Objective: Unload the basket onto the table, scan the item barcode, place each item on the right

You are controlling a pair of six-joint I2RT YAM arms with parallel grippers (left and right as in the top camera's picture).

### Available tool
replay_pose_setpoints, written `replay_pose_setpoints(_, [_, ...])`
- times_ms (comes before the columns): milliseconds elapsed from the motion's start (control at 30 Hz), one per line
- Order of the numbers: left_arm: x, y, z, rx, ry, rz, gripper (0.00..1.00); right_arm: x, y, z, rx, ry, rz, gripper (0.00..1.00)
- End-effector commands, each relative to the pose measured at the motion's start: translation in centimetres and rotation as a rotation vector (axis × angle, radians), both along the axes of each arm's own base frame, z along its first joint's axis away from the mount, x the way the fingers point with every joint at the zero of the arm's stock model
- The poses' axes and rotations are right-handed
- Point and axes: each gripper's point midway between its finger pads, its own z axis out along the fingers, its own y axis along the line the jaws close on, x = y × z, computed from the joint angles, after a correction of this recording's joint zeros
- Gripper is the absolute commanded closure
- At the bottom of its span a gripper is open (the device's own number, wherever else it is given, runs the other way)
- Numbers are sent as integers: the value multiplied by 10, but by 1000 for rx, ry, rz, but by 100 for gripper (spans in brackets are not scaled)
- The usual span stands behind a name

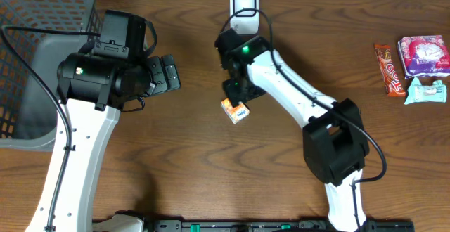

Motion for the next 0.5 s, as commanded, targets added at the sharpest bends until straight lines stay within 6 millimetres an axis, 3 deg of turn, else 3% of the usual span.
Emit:
replay_pose_setpoints(0, [2, 2, 5, 8, -16, -1, 2, -11, 17, 5, 37, 4, 72, 50])
replay_pose_setpoints(67, [1, 2, 5, 9, -16, -1, 2, -15, 20, 1, 23, -3, 86, 59])
replay_pose_setpoints(133, [2, 2, 5, 8, -16, -1, 2, -18, 24, -5, 19, -11, 99, 60])
replay_pose_setpoints(267, [2, 2, 5, 8, -16, -1, 2, -22, 31, -22, 3, -45, 124, 54])
replay_pose_setpoints(467, [2, 2, 5, 9, -16, -1, 2, -18, 5, -43, -157, -136, 74, 49])
